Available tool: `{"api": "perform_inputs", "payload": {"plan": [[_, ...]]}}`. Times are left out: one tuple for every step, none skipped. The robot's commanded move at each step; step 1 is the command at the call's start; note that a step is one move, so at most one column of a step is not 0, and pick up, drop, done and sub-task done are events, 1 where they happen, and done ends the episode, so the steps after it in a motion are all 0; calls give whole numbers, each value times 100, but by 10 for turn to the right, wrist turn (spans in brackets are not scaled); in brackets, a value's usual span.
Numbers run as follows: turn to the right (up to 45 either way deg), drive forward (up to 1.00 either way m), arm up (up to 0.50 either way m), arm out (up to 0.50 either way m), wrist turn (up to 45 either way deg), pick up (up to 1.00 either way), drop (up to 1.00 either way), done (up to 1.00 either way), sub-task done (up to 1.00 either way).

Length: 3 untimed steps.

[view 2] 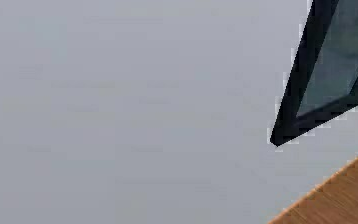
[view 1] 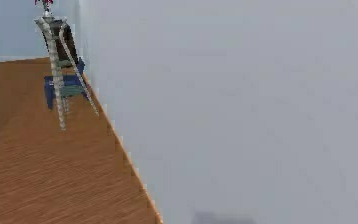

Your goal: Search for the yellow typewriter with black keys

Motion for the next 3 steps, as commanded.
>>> {"api": "perform_inputs", "payload": {"plan": [[-450, 0, 0, 0, 0, 0, 0, 0, 0], [-450, 0, 0, 0, 0, 0, 0, 0, 0], [-300, 0, 0, 0, 0, 0, 0, 0, 0]]}}
